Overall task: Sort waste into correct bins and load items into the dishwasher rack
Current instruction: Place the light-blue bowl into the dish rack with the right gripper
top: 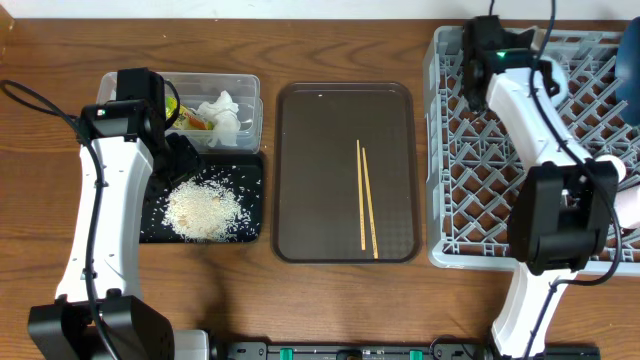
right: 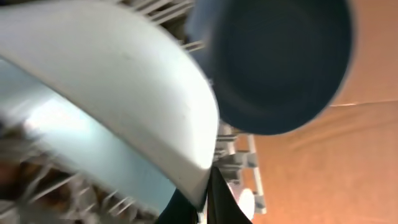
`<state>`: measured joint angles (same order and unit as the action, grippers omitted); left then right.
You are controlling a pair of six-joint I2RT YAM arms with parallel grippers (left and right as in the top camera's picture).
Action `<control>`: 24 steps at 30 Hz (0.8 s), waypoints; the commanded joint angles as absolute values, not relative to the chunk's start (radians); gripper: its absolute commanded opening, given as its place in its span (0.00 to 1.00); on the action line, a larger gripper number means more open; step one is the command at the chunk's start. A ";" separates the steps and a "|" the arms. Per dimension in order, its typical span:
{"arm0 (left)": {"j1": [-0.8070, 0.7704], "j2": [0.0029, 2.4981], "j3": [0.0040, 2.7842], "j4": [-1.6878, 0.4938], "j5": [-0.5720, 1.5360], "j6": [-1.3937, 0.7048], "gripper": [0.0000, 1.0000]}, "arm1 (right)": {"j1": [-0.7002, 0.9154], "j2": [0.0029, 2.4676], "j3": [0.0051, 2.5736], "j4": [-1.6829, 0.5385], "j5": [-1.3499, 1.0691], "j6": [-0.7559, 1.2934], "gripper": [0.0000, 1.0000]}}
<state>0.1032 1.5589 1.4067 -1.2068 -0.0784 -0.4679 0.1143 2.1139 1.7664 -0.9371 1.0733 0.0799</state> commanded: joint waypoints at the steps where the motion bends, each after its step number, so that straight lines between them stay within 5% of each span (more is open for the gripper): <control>1: 0.107 1.564 1.397 -1.211 -0.090 -0.474 0.79 | 0.152 2.134 1.752 -1.002 0.849 0.183 0.01; 6: 0.107 1.564 1.397 -1.211 -0.090 -0.474 0.79 | 0.193 2.134 1.752 -1.085 0.776 0.222 0.02; 10: 0.107 1.564 1.397 -1.211 -0.090 -0.473 0.79 | 0.210 2.113 1.753 -1.108 0.754 0.224 0.27; 17: 0.107 1.564 1.397 -1.211 -0.090 -0.473 0.79 | 0.211 1.955 1.761 -1.098 0.559 0.199 0.59; 24: 0.107 1.564 1.397 -1.211 -0.090 -0.473 0.80 | 0.215 1.852 1.761 -1.106 -0.046 0.096 0.61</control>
